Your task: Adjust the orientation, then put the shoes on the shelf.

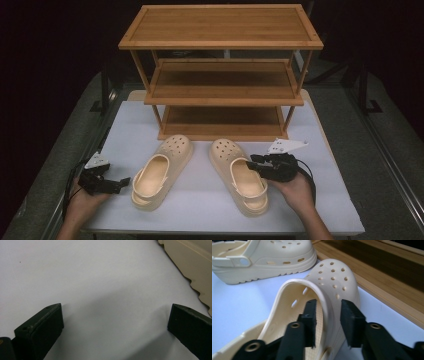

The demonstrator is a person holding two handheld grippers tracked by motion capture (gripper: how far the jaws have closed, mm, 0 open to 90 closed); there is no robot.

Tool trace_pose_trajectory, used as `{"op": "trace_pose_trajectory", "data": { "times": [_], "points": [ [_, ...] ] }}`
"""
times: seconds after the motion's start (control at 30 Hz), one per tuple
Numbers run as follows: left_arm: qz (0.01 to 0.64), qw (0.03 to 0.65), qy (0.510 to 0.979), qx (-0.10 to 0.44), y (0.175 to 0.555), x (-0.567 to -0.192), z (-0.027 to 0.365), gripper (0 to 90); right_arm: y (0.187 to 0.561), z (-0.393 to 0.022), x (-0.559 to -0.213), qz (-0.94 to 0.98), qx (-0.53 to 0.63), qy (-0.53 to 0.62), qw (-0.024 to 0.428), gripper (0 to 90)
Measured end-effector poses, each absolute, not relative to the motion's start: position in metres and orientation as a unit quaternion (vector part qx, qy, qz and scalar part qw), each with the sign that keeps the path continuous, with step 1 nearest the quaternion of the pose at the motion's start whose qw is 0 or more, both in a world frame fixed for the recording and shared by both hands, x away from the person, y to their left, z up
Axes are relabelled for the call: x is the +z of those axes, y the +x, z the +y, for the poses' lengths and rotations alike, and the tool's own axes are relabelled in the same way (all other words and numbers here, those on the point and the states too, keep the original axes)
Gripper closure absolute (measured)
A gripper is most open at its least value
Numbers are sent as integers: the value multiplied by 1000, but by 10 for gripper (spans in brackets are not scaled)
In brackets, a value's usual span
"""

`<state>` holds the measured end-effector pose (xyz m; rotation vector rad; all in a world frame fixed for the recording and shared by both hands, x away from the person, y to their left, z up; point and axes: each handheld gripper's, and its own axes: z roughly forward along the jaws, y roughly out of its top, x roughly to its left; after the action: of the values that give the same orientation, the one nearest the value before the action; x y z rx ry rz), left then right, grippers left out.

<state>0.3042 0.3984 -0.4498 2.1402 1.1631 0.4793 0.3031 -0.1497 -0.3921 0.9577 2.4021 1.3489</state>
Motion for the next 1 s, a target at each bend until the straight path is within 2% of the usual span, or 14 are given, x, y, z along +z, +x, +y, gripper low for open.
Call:
{"op": "trace_pose_trajectory", "data": {
  "times": [0.17, 0.27, 0.4, 0.43, 0.53, 0.6, 0.63, 0.8, 0.9, 0.97, 1.0],
  "points": [
    [449, 330, 812, 170, 304, -447, 399, 0, 300, -151, -390, 814, 469, 325, 110, 521],
    [448, 334, 812, 166, 304, -442, 400, 0, 300, -151, -390, 811, 474, 324, 112, 503],
    [439, 360, 807, 164, 300, -423, 396, 0, 300, -152, -389, 809, 476, 326, 109, 456],
    [434, 379, 802, 159, 298, -412, 392, 1, 300, -151, -388, 809, 475, 328, 111, 409],
    [422, 390, 803, 158, 296, -401, 387, 10, 299, -151, -388, 810, 471, 331, 108, 400],
    [405, 408, 803, 153, 293, -388, 382, 123, 299, -150, -388, 811, 468, 333, 108, 392],
    [388, 426, 803, 150, 292, -376, 376, 138, 301, -150, -388, 812, 466, 336, 105, 392],
    [360, 437, 811, 149, 293, -361, 358, 154, 303, -148, -390, 815, 460, 337, 102, 401],
    [332, 435, 825, 141, 299, -359, 339, 246, 304, -147, -391, 817, 457, 337, 100, 409],
    [325, 432, 830, 139, 302, -360, 333, 261, 305, -147, -391, 818, 456, 337, 101, 409],
    [321, 431, 832, 137, 304, -361, 329, 320, 306, -148, -392, 818, 456, 337, 99, 419]
  ]
}}
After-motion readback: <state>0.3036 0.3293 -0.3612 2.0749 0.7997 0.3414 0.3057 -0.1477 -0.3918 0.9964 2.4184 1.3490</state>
